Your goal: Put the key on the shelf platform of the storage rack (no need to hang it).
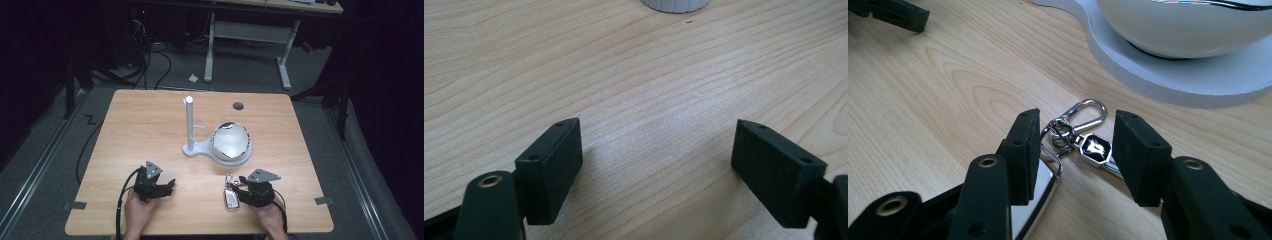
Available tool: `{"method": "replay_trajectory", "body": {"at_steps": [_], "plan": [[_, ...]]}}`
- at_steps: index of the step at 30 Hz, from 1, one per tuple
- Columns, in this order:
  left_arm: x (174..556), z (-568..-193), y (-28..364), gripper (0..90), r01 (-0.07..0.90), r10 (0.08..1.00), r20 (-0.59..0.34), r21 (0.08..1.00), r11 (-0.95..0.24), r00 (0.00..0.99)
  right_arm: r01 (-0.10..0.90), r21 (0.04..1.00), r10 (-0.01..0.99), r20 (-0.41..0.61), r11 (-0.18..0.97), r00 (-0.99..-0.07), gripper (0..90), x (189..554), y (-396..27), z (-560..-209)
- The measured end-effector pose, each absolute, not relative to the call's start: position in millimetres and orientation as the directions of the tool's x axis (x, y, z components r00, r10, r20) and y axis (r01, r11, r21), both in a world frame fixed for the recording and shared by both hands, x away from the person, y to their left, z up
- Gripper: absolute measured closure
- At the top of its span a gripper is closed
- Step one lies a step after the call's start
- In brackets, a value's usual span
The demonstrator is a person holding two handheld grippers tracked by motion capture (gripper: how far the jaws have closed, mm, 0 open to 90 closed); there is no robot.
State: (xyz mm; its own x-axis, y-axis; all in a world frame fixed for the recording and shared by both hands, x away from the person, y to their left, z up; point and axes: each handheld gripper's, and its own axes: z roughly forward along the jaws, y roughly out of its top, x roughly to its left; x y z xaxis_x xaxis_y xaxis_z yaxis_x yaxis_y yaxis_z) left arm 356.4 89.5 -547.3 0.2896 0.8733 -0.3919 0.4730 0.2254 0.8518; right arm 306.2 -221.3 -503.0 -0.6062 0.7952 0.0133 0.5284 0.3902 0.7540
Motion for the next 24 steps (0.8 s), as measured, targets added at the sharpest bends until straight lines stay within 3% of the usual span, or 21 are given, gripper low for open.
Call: {"method": "replay_trajectory", "body": {"at_steps": [24], "plan": [[356, -547, 90, 20.9, 0.473, 0.873, -0.392, 0.851, 0.226, 0.29, 0.571, 0.709, 0.806, 0.005, 0.415, -0.592, 59.1, 321, -194, -513]]}}
